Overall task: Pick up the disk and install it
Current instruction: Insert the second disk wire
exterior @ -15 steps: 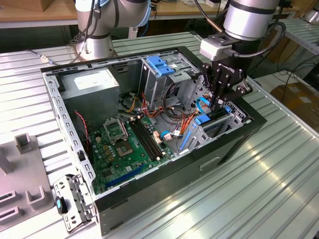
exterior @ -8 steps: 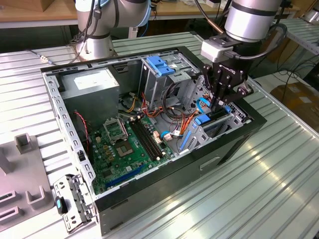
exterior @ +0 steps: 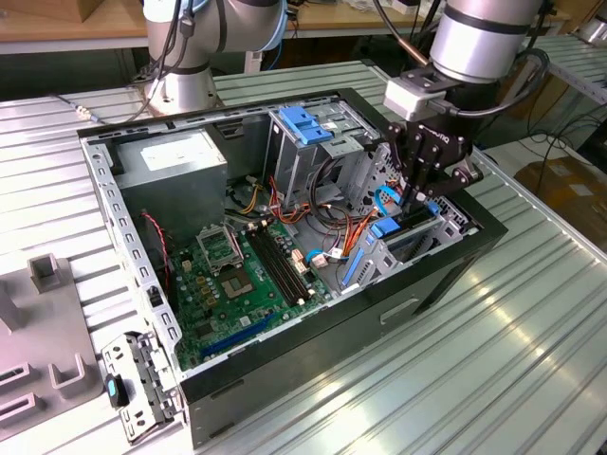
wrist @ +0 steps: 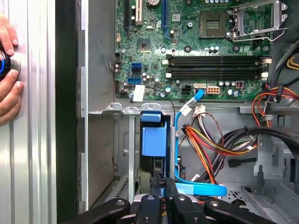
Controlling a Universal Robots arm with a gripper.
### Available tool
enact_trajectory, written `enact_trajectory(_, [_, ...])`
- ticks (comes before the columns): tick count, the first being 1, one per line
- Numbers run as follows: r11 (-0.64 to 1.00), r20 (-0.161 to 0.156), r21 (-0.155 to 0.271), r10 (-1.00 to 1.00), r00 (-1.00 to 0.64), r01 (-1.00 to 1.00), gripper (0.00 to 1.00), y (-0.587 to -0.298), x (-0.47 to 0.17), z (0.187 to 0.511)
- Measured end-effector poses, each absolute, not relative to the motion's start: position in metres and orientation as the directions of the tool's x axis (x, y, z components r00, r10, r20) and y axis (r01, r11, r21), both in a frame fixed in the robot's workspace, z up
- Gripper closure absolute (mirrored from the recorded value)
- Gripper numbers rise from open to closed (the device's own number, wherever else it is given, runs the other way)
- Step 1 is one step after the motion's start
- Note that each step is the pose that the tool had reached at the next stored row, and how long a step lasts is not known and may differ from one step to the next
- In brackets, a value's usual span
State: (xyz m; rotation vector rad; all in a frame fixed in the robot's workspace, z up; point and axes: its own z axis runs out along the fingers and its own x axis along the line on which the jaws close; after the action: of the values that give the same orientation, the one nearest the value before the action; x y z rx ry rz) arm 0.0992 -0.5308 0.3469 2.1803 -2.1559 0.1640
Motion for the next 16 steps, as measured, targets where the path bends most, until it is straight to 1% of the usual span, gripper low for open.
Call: enact_trajectory(16, [-0.006,0.118,-0.025,-0.993,0.003,-1.0,0.84,-0.5319,0.1003,0.3442])
